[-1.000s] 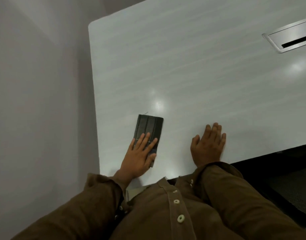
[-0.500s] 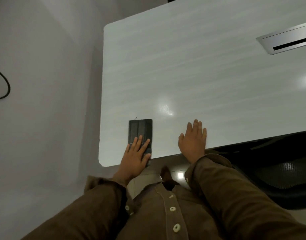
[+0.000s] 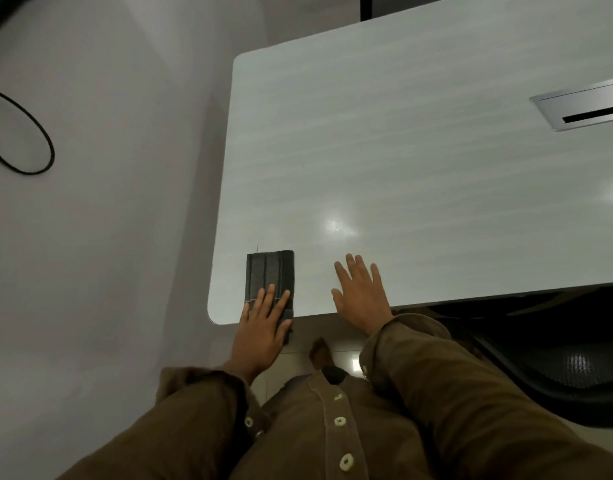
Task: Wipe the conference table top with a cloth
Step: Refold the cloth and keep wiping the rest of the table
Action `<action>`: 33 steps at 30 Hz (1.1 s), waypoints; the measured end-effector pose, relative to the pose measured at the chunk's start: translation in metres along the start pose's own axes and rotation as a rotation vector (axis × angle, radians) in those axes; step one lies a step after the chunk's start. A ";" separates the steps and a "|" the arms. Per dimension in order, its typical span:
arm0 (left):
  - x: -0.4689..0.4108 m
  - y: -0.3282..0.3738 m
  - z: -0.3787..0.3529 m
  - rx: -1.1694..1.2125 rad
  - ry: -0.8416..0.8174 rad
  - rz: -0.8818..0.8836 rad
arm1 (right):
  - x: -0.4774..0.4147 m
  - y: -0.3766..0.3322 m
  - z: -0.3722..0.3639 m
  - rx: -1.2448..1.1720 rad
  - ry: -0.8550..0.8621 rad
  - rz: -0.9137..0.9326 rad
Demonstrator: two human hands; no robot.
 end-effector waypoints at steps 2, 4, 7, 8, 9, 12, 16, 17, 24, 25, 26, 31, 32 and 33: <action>-0.002 -0.020 0.009 0.028 0.018 0.017 | 0.000 0.000 -0.004 0.007 -0.002 0.009; -0.015 -0.032 0.019 0.038 0.056 0.081 | 0.000 0.000 -0.006 -0.009 0.008 -0.001; -0.047 -0.032 0.034 0.068 0.032 0.221 | -0.002 -0.004 -0.004 -0.020 0.004 -0.021; -0.053 -0.027 0.035 0.068 0.024 0.251 | -0.002 -0.005 -0.003 -0.015 0.000 -0.034; -0.055 -0.021 0.035 0.067 0.022 0.259 | -0.002 -0.008 -0.002 -0.013 0.001 -0.046; -0.031 -0.014 0.020 0.038 0.023 0.139 | -0.004 -0.020 -0.004 -0.010 -0.003 -0.103; 0.004 -0.047 0.007 -0.001 0.054 -0.016 | -0.006 -0.029 -0.011 -0.007 0.063 -0.168; 0.002 -0.056 0.008 0.002 0.064 -0.017 | -0.007 -0.030 -0.012 -0.007 0.071 -0.175; -0.073 -0.054 0.040 0.032 0.078 0.117 | -0.038 -0.026 -0.005 -0.051 0.147 -0.182; -0.080 -0.051 0.041 0.012 0.065 0.104 | -0.047 -0.026 -0.004 -0.049 0.154 -0.186; -0.082 -0.051 0.042 -0.006 0.056 0.063 | -0.056 -0.024 -0.003 -0.047 0.165 -0.185; -0.064 -0.100 0.045 -0.102 0.029 -0.285 | -0.098 -0.006 0.013 -0.094 0.202 -0.195; -0.072 -0.110 0.051 -0.104 0.034 -0.271 | -0.106 0.002 0.018 -0.099 0.205 -0.223; -0.084 -0.116 0.058 -0.089 0.047 -0.221 | -0.111 0.010 0.021 -0.095 0.205 -0.256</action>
Point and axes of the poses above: each hand's wrist, its own x-axis away from the middle knuckle, its own z-axis out of the back of the hand, y = z × x, the point moved 2 cm from there along -x, towards the middle knuckle, and after that the axes turned 10 degrees about x, right-handed, at the moved point
